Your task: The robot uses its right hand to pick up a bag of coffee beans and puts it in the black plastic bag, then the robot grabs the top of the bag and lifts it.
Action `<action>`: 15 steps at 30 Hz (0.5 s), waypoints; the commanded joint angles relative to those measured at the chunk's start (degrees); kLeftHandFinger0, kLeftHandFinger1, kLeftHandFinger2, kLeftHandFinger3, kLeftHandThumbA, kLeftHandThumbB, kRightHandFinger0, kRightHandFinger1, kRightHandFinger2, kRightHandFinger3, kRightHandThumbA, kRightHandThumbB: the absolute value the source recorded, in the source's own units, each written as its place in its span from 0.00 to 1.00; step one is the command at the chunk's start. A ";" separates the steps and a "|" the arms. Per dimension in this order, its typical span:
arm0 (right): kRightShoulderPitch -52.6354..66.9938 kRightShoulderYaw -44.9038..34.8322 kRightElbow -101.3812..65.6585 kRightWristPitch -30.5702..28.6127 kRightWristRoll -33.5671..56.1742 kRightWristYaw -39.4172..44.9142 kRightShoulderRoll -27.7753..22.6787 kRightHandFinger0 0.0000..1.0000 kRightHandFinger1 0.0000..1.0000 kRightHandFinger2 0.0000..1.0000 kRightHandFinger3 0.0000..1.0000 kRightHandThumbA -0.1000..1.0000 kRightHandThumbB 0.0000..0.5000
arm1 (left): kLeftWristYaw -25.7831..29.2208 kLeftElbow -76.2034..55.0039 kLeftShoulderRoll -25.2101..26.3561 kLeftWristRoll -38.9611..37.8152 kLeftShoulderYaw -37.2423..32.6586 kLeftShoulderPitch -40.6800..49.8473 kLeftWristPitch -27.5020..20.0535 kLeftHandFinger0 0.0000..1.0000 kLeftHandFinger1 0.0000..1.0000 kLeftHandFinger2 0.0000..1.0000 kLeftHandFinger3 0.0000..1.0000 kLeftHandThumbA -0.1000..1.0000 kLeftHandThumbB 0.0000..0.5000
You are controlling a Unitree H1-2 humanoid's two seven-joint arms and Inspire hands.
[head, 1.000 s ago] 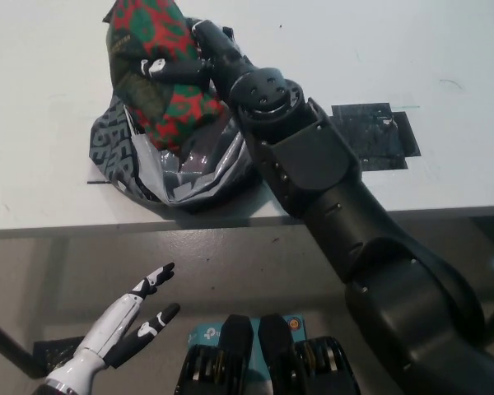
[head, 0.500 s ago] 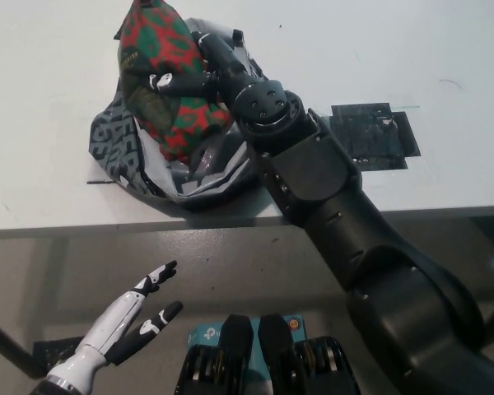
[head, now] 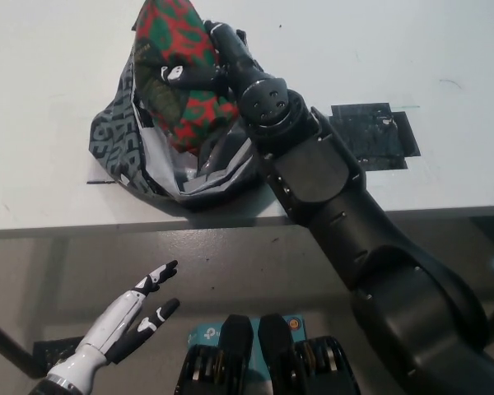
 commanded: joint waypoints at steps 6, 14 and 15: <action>-3.47 4.13 -3.80 -3.85 -7.74 -5.92 -0.85 0.00 0.13 0.47 0.65 0.01 0.33 | -0.29 -2.10 1.10 -0.03 0.42 -0.56 -0.08 1.00 1.00 1.00 1.00 0.99 0.38; -4.25 11.29 -3.85 0.63 -12.06 2.11 -3.21 0.68 0.88 1.00 1.00 0.64 0.73 | -0.16 -1.24 1.10 -0.41 0.59 -0.94 -0.88 1.00 1.00 1.00 1.00 0.98 0.41; -4.35 12.21 -4.16 1.46 -12.22 4.12 -3.59 0.83 1.00 1.00 1.00 0.69 0.81 | -0.16 -1.14 1.09 -0.50 0.60 -0.96 -1.02 1.00 1.00 1.00 1.00 0.97 0.39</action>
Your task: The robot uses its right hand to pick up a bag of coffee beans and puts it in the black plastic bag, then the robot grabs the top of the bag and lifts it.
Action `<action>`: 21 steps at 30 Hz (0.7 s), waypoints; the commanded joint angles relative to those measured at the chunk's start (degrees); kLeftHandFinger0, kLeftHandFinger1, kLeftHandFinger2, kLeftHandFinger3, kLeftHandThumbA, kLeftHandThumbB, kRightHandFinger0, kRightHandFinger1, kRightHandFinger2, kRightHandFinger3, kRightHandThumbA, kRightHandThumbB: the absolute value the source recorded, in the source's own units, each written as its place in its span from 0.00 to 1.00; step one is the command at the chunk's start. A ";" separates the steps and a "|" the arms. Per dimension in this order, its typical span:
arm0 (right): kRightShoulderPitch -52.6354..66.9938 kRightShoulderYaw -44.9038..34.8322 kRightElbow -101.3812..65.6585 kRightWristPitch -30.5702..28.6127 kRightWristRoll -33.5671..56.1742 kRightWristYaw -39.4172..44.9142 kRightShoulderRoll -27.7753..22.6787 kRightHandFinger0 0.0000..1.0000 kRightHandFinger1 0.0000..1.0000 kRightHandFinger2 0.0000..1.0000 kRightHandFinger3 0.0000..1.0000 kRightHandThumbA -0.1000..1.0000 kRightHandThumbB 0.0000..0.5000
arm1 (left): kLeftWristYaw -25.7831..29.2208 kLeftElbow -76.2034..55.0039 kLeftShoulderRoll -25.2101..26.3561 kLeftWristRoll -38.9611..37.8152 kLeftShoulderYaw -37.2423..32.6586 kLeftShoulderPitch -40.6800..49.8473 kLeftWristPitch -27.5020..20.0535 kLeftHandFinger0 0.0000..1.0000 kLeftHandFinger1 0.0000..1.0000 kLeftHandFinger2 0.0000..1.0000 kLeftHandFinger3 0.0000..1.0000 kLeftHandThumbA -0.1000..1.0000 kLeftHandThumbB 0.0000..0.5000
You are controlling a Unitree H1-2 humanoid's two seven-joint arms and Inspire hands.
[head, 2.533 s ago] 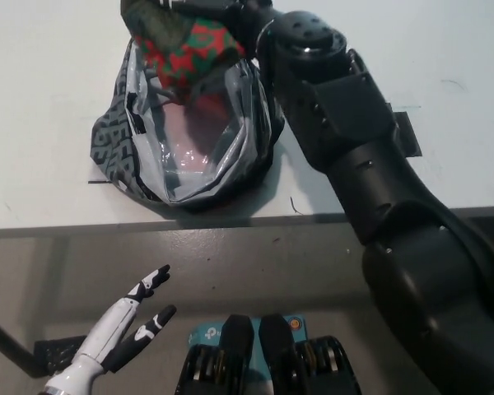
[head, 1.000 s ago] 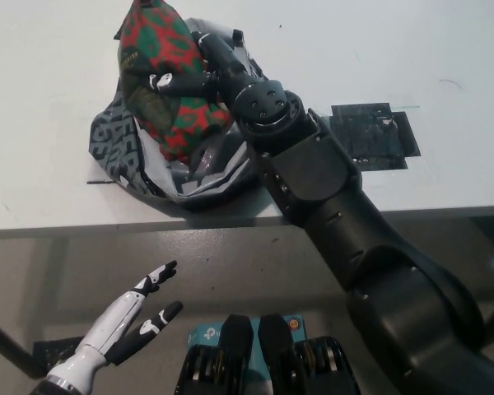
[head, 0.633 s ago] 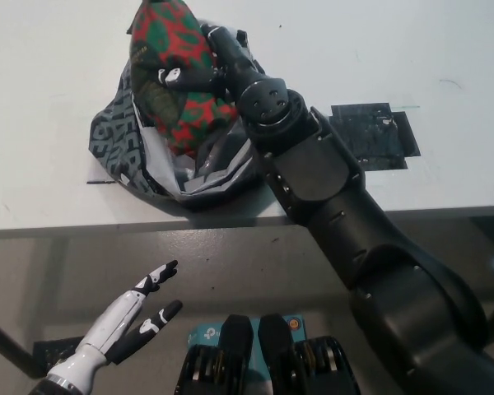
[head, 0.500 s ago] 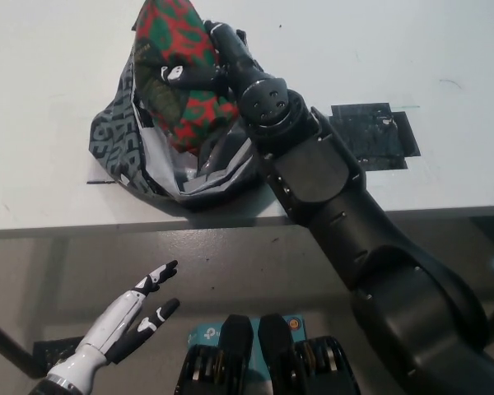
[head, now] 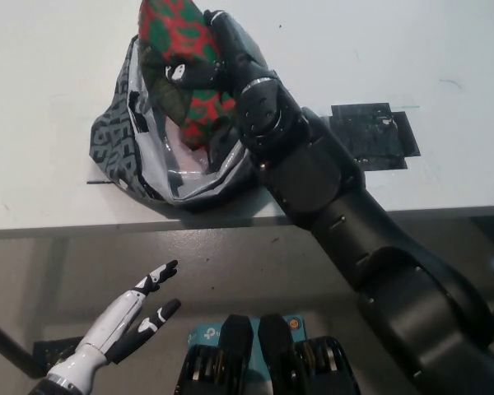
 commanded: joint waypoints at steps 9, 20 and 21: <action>-4.41 9.92 -8.52 11.07 -4.90 18.63 -4.33 1.00 1.00 1.00 1.00 0.80 0.93 | -0.45 -1.26 1.12 -0.83 0.55 -1.24 -0.77 1.00 1.00 1.00 1.00 0.96 0.38; -3.90 9.98 -10.53 12.47 -5.41 20.92 -4.95 1.00 1.00 1.00 1.00 0.86 0.86 | -0.23 -1.12 1.23 -0.20 0.56 -1.65 -0.79 1.00 1.00 1.00 1.00 0.98 0.38; -3.81 9.81 -10.68 12.47 -5.37 20.82 -4.97 1.00 1.00 1.00 1.00 0.89 0.87 | -0.14 -1.03 1.20 -0.27 0.59 -1.63 -1.06 1.00 1.00 1.00 1.00 0.98 0.36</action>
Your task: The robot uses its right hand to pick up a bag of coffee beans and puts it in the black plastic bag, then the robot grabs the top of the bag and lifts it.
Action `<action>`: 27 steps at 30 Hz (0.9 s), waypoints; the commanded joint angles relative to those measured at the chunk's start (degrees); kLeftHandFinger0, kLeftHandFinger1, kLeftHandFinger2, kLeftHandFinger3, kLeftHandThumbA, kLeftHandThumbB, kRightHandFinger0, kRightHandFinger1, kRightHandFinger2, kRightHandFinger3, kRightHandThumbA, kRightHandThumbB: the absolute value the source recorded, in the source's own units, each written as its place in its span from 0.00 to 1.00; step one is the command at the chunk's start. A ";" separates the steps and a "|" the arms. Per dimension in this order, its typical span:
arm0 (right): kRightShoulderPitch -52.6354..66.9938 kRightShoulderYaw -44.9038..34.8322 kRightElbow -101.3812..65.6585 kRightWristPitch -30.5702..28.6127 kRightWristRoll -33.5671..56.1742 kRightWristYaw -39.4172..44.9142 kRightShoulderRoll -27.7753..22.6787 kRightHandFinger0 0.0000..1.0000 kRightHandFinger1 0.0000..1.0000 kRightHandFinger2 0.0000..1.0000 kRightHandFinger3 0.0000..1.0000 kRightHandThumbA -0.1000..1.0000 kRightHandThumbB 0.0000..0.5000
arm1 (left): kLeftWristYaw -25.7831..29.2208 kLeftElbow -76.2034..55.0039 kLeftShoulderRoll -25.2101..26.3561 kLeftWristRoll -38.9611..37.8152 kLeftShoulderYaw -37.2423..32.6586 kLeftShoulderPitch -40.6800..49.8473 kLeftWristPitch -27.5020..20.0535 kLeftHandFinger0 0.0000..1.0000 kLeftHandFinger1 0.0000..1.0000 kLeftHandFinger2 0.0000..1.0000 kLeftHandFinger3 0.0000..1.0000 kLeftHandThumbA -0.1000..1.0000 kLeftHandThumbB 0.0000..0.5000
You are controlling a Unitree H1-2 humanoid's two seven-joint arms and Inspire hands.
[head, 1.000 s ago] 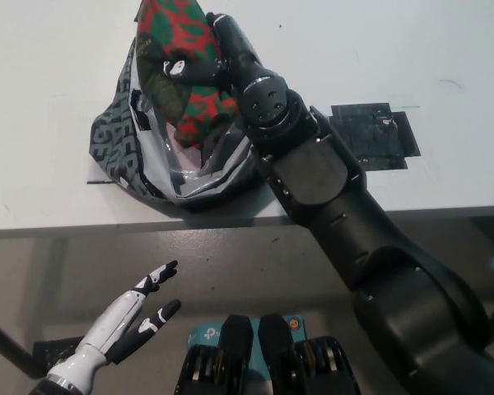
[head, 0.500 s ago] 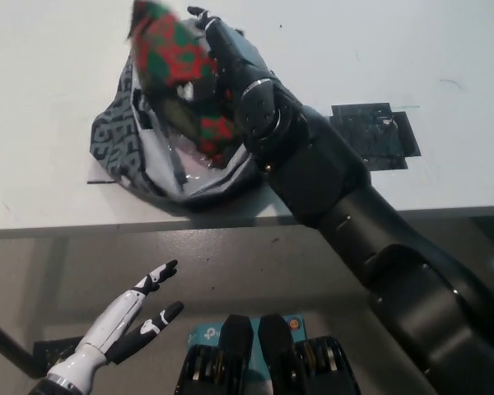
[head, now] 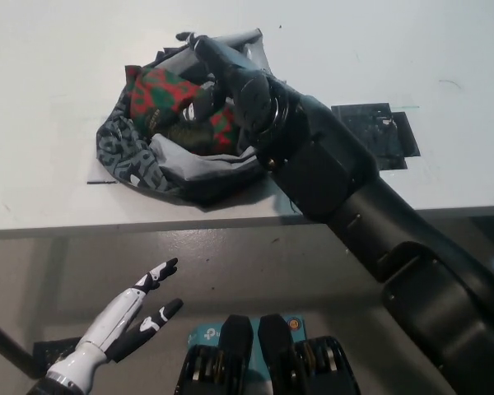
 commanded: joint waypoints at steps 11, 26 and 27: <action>-4.84 -4.54 -7.58 -1.55 -5.22 -8.34 -2.92 1.00 1.00 1.00 1.00 0.97 0.75 | 0.28 -0.80 1.26 0.49 0.41 -1.69 -1.42 1.00 1.00 1.00 1.00 0.98 0.33; -3.91 -6.86 -5.07 -2.26 -10.70 -18.86 -6.24 1.00 1.00 1.00 1.00 0.81 0.70 | -0.69 -1.76 1.46 0.79 -0.03 -1.01 0.26 1.00 1.00 1.00 1.00 1.00 0.37; -3.77 -6.61 -4.58 -2.11 -10.91 -18.69 -6.22 1.00 1.00 1.00 1.00 0.82 0.70 | -0.76 -1.94 1.54 1.05 -0.12 -0.98 0.51 1.00 1.00 1.00 1.00 1.00 0.37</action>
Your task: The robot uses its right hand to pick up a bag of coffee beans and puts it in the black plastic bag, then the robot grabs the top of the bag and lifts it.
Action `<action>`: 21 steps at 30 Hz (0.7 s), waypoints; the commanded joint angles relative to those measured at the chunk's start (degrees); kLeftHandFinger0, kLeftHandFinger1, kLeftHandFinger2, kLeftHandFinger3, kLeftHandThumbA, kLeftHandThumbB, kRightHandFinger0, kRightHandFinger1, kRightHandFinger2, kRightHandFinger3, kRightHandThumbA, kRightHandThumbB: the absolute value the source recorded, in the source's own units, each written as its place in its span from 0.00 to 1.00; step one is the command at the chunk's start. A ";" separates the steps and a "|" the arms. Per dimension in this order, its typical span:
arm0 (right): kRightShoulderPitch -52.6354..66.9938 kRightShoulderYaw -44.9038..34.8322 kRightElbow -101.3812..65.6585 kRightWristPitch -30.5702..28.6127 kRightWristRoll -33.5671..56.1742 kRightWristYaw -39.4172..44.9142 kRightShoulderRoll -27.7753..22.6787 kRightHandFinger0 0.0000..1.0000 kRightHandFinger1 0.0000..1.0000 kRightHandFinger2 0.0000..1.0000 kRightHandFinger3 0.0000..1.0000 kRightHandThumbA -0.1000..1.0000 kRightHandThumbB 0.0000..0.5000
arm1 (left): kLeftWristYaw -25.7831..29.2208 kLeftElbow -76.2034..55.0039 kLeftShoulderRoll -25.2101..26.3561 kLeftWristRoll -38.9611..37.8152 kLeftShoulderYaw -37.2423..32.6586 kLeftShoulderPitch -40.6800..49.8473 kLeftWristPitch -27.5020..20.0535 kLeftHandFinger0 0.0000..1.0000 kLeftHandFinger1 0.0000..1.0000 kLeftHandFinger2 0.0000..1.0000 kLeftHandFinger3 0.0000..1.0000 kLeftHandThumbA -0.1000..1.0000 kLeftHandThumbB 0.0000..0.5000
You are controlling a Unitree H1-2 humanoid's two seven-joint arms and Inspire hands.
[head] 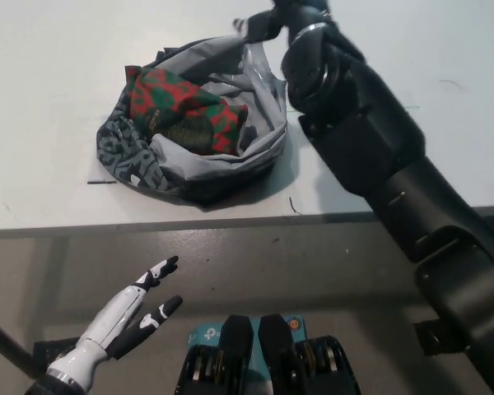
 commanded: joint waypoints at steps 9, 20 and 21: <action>-1.92 0.59 7.68 -1.75 -2.52 -2.88 0.95 1.00 1.00 1.00 1.00 0.88 0.82 | -0.17 -2.52 1.57 2.83 -0.45 -0.86 0.33 1.00 1.00 1.00 1.00 1.00 0.35; -0.09 -0.98 7.46 -2.22 -0.36 -1.35 2.54 1.00 1.00 1.00 1.00 1.00 0.90 | 0.24 -1.42 1.42 2.92 -0.39 -1.15 -1.16 1.00 1.00 1.00 1.00 1.00 0.34; 0.09 -1.21 7.06 -2.16 -0.13 -1.19 2.62 1.00 1.00 1.00 1.00 1.00 0.92 | 0.29 -1.35 1.40 2.95 -0.39 -1.16 -1.24 1.00 1.00 1.00 1.00 0.99 0.33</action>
